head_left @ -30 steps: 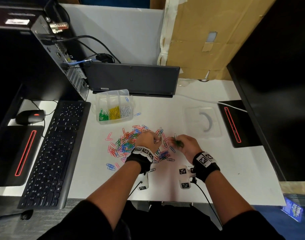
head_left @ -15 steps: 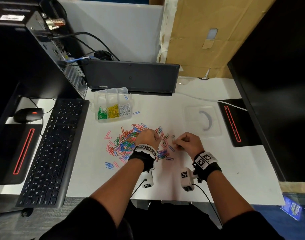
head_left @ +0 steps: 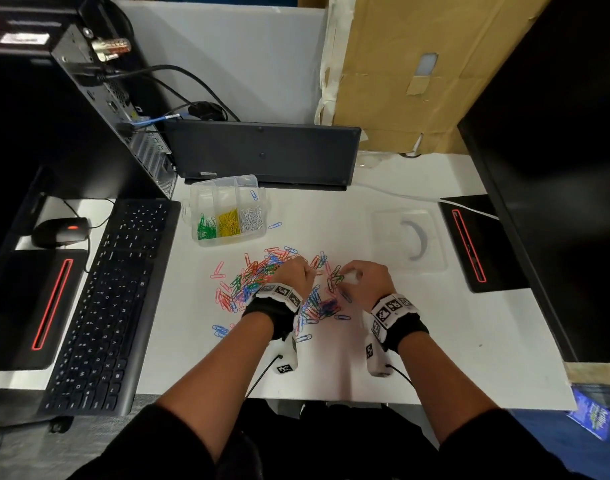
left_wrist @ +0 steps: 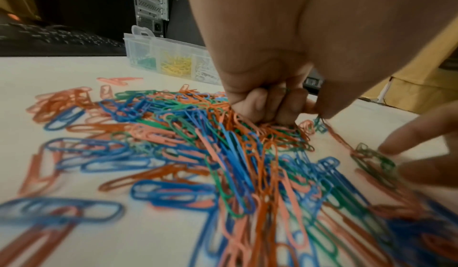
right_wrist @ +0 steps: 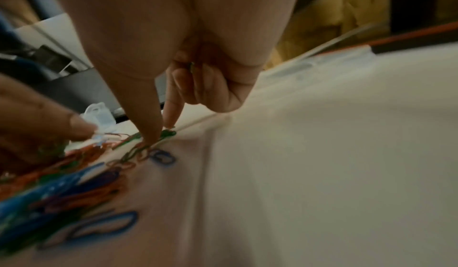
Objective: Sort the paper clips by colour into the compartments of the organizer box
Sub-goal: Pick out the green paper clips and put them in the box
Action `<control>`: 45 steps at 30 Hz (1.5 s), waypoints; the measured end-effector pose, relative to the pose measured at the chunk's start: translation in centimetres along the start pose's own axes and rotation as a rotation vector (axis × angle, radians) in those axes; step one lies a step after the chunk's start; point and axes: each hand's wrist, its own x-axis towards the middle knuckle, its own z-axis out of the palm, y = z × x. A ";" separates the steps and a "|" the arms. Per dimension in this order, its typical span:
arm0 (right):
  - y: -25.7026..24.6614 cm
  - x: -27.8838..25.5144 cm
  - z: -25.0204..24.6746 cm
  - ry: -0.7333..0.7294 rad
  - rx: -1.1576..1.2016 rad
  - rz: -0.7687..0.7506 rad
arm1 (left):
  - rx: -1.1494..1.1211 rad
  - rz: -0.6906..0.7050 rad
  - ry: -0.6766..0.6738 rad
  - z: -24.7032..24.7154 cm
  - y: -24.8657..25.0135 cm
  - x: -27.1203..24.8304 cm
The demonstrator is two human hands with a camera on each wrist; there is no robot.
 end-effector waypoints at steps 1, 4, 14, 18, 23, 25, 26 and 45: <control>-0.1 0.1 0.1 -0.017 -0.037 -0.006 | -0.029 0.003 0.027 0.0 -0.2 0.0; 0.2 0.3 0.4 -0.050 -0.013 -0.001 | -0.134 -0.006 0.061 -0.1 -0.3 -0.3; 0.1 -0.8 -1.3 -0.135 1.107 0.242 | -0.594 -0.139 -0.023 0.3 -1.2 -0.2; -0.5 -0.2 -2.0 -0.150 1.362 0.321 | -0.539 -0.194 -0.044 0.5 -0.4 0.1; -1.0 0.8 -2.7 -0.249 1.411 0.428 | -0.248 -0.147 -0.064 -0.4 1.9 -0.3; -1.1 1.2 -2.7 -0.260 1.316 0.457 | -0.157 -0.114 -0.039 -0.2 2.1 -0.4; -1.0 1.5 -2.5 -0.239 1.213 0.453 | -0.118 -0.098 -0.036 0.0 2.2 -0.3; 0.4 3.6 -1.4 -0.165 0.077 -0.056 | -0.164 -0.238 -0.047 -0.5 2.2 0.7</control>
